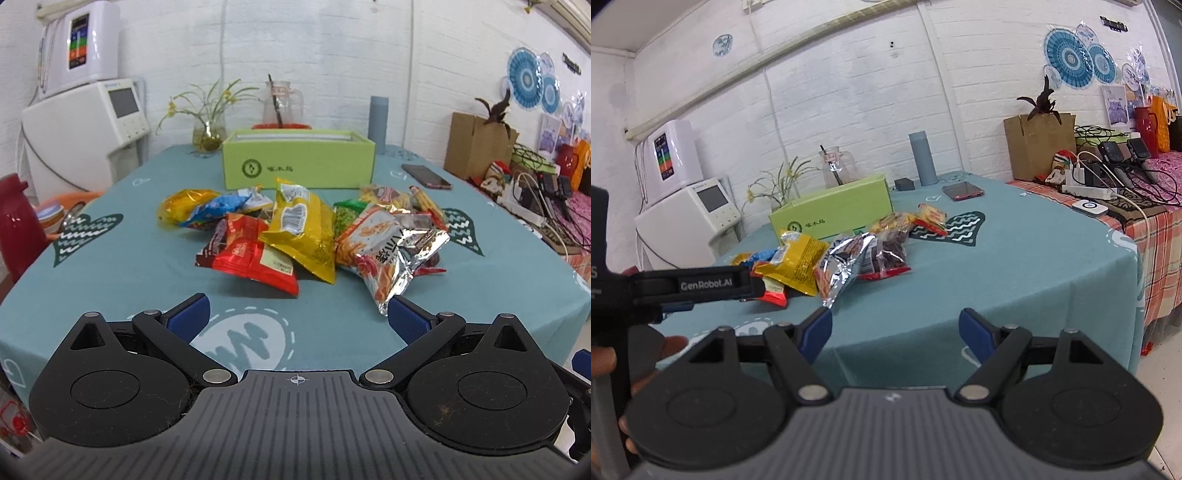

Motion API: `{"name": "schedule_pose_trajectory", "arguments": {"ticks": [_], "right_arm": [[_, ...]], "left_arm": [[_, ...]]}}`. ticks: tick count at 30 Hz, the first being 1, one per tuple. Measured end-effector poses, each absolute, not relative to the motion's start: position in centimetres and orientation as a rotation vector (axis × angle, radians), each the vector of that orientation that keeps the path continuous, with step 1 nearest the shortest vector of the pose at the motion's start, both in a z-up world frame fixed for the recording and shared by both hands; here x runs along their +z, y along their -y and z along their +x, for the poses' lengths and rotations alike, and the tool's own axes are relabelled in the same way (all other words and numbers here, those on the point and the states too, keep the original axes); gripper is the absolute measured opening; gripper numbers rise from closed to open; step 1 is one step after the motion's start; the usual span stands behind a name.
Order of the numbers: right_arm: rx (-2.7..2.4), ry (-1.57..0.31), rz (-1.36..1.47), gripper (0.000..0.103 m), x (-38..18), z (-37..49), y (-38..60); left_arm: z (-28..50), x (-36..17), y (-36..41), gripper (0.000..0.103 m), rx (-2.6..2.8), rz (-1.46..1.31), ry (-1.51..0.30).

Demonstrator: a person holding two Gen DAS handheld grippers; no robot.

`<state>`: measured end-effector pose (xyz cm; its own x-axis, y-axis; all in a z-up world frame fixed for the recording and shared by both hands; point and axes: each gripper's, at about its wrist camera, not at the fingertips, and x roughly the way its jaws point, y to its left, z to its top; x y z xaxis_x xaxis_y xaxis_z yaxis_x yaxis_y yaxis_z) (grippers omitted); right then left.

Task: Organize snacks
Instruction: 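Move the left gripper toward the snack pile, then grasp the silver-orange chip bag with the left gripper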

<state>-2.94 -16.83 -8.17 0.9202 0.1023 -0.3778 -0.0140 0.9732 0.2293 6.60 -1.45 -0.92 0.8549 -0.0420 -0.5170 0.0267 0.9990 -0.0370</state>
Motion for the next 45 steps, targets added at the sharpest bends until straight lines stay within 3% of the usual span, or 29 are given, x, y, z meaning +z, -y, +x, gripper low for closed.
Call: {"name": "schedule_pose_trajectory", "arguments": {"ticks": [19, 28, 30, 33, 40, 45], "right_arm": [[0.038, -0.662, 0.103, 0.082, -9.4, 12.4, 16.7], [0.063, -0.563, 0.188, 0.083, -10.5, 12.5, 18.1], [0.085, -0.591, 0.103, 0.083, -10.2, 12.7, 17.5], [0.084, -0.639, 0.104, 0.082, -8.9, 13.0, 17.0], [0.267, -0.402, -0.035, 0.082, -1.3, 11.7, 11.9], [0.375, -0.485, -0.05, 0.082, -2.8, 14.0, 8.9]], "left_arm": [[17.1, -0.1, -2.1, 0.092, 0.017, -0.12, -0.661], [19.7, 0.5, -2.9, 0.092, 0.007, -0.105, -0.685], [20.1, 0.3, -3.5, 0.092, -0.003, -0.108, -0.689], [21.0, 0.2, -4.3, 0.092, -0.016, -0.11, -0.706], [22.3, 2.3, -7.6, 0.092, -0.091, -0.164, -0.668], [21.9, 3.6, -8.9, 0.092, -0.16, -0.166, -0.626]]}}
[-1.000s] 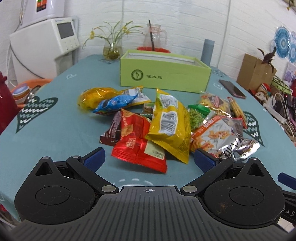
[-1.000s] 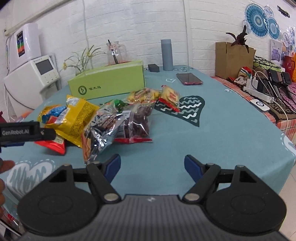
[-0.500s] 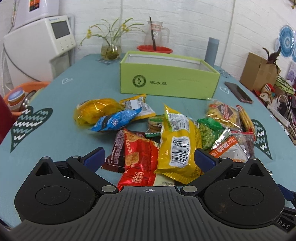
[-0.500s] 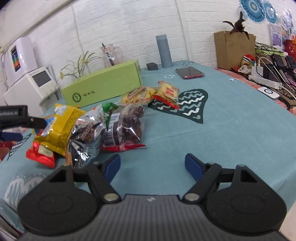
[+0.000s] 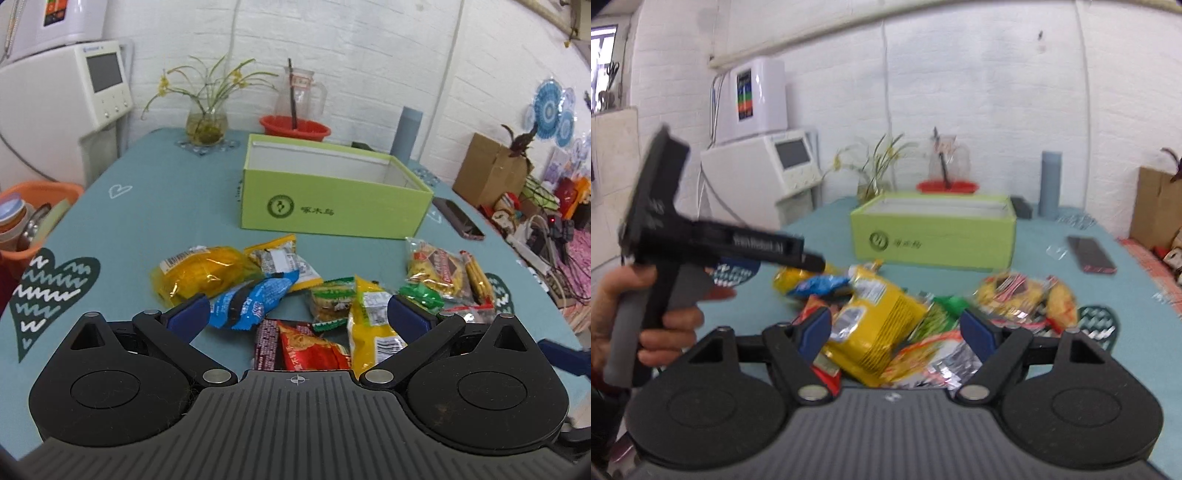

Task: Organize snacks
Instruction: 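Grasp the silver-orange chip bag with the left gripper, then carry the chip bag into the lime-green box and open the left gripper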

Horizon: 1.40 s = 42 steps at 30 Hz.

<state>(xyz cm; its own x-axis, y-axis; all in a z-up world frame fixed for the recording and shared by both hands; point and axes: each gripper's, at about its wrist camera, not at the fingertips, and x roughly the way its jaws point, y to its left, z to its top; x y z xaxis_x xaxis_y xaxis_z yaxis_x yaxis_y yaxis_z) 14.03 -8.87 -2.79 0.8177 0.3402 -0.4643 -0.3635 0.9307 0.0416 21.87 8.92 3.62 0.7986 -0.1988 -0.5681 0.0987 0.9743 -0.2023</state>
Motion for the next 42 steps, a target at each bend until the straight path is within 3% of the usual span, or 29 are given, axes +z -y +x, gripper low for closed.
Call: {"name": "schedule_pose_trajectory", "arguments": {"ticks": [6, 18, 19, 20, 21, 24, 31, 36, 42], "right_arm": [[0.302, -0.62, -0.044, 0.082, -5.8, 14.1, 11.2], [0.464, -0.591, -0.161, 0.082, -7.7, 16.7, 11.2], [0.489, -0.593, -0.14, 0.076, -7.9, 17.2, 11.2], [0.501, -0.595, -0.13, 0.072, -8.1, 17.4, 11.3], [0.501, -0.597, -0.118, 0.072, -8.2, 17.4, 11.5], [0.504, -0.59, -0.054, 0.069, -7.5, 16.1, 12.7], [0.47, -0.433, -0.056, 0.076, -2.0, 17.6, 13.4], [0.513, -0.31, -0.147, 0.076, 1.5, 26.0, 10.6], [0.607, -0.36, -0.15, 0.078, 3.0, 41.3, 5.9]], "left_arm": [[19.4, 3.3, -5.8, 0.087, -0.517, -0.28, -0.741], [23.3, -2.2, -1.8, 0.083, -0.51, -0.523, -1.015], [23.7, -2.5, -1.4, 0.078, -0.508, -0.528, -1.038], [24.0, -2.9, -1.2, 0.06, -0.515, -0.522, -1.054], [24.0, -3.1, -1.0, 0.058, -0.535, -0.519, -1.062], [22.6, -2.2, -0.8, 0.045, -0.581, -0.464, -1.031], [24.0, 3.7, 1.0, 0.045, -0.7, -0.343, -0.857], [30.7, 7.9, -0.2, 0.045, -0.613, -0.256, -0.69], [43.3, 9.4, -4.3, 0.043, -0.45, -0.207, -0.68]]}}
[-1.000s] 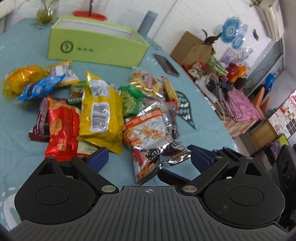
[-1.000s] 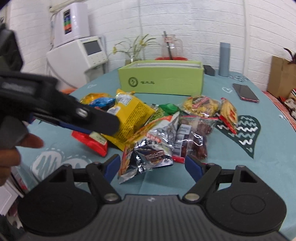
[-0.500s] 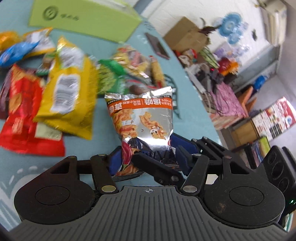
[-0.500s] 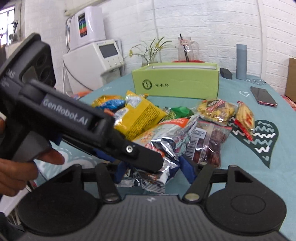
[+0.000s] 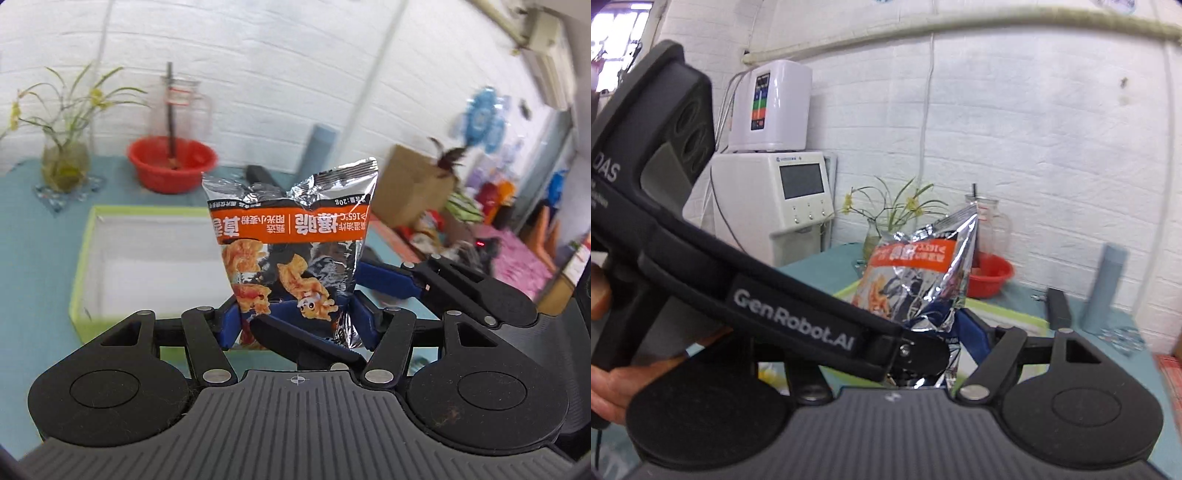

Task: Organize snacks
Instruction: 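Carry the chip bag into the lime-green box and open the left gripper, then move the left gripper back to the snack pile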

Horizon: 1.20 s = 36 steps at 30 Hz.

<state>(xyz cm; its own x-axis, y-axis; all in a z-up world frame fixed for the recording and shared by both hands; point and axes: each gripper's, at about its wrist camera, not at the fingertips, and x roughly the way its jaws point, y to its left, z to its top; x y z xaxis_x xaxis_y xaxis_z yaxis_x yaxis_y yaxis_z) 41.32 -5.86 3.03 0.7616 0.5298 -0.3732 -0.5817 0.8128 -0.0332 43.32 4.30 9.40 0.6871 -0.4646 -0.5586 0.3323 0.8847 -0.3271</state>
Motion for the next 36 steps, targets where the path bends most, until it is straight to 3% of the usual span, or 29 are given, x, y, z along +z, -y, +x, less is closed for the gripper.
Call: {"name": "schedule_pose_trajectory", "arguments": {"ticks": [4, 7, 10, 13, 14, 22, 36], "right_arm": [[0.661, -0.53, -0.062, 0.078, 1.2, 50.2, 4.4], [0.685, -0.599, 0.007, 0.081, -0.5, 52.6, 4.8], [0.633, -0.617, -0.034, 0.081, -1.8, 53.0, 4.6], [0.615, -0.696, -0.008, 0.081, -3.6, 54.2, 5.0], [0.62, -0.737, -0.009, 0.081, -4.2, 54.4, 4.9], [0.646, -0.895, 0.047, 0.083, -5.0, 53.7, 5.7], [0.533, -0.831, 0.076, 0.084, -3.3, 46.3, 5.0]], "left_arm": [[50.3, 7.3, -6.6, 0.043, -0.392, -0.198, -0.752], [52.0, 5.6, -8.1, 0.06, -0.358, -0.193, -0.763], [52.4, 4.4, -8.3, 0.065, -0.342, -0.152, -0.743], [53.4, 2.9, -8.7, 0.064, -0.351, -0.175, -0.81], [53.5, 2.4, -8.7, 0.06, -0.361, -0.178, -0.841], [51.5, 1.5, -8.7, 0.059, -0.399, -0.271, -0.921], [48.4, 2.7, -6.2, 0.061, -0.31, -0.102, -0.773]]}}
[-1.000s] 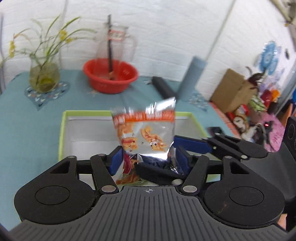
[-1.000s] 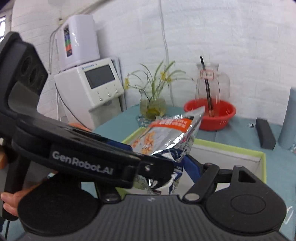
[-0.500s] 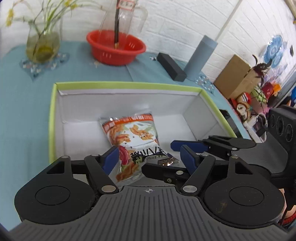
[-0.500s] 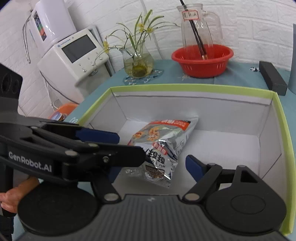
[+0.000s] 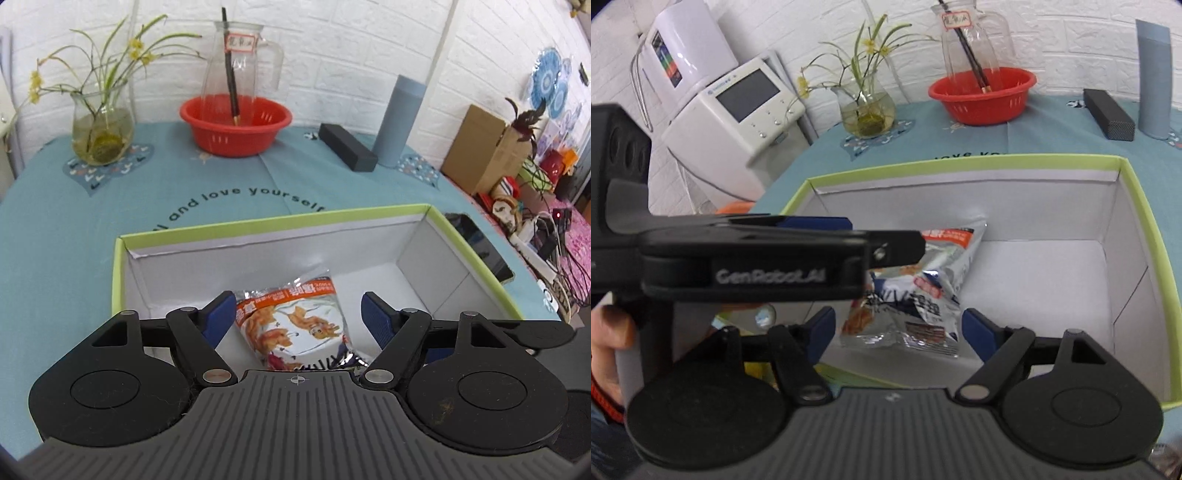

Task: Organize snacks
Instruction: 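Move the left gripper back to the snack pile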

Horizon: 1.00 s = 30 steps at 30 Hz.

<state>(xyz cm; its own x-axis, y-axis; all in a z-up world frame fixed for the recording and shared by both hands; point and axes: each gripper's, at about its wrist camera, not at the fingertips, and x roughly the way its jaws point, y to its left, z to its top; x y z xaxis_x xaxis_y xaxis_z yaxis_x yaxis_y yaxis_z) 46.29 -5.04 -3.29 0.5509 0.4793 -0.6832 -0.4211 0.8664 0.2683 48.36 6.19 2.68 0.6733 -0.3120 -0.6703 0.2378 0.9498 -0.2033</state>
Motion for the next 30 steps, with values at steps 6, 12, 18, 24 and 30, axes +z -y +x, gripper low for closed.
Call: {"name": "schedule_pose_trajectory", "arguments": {"ticks": [6, 12, 18, 24, 30], "right_arm": [[0.461, -0.525, -0.065, 0.084, 2.2, 39.2, 7.4], [0.564, -0.527, 0.007, 0.085, -1.1, 28.8, 9.5], [0.611, -0.649, 0.159, 0.085, -6.7, 22.8, 8.5], [0.593, -0.663, 0.173, 0.085, -7.6, 22.7, 8.3], [0.546, -0.64, 0.205, 0.085, -7.6, 21.9, 10.1]], "left_arm": [[43.6, 7.1, -8.5, 0.069, -0.308, -0.16, -0.638], [32.8, 8.4, -11.1, 0.079, -0.321, -0.218, -0.567], [25.3, 2.2, -9.5, 0.076, -0.404, -0.267, -0.724], [24.6, 1.0, -6.2, 0.074, -0.405, -0.153, -0.725], [24.9, 1.9, -6.0, 0.073, -0.421, -0.119, -0.674]]}}
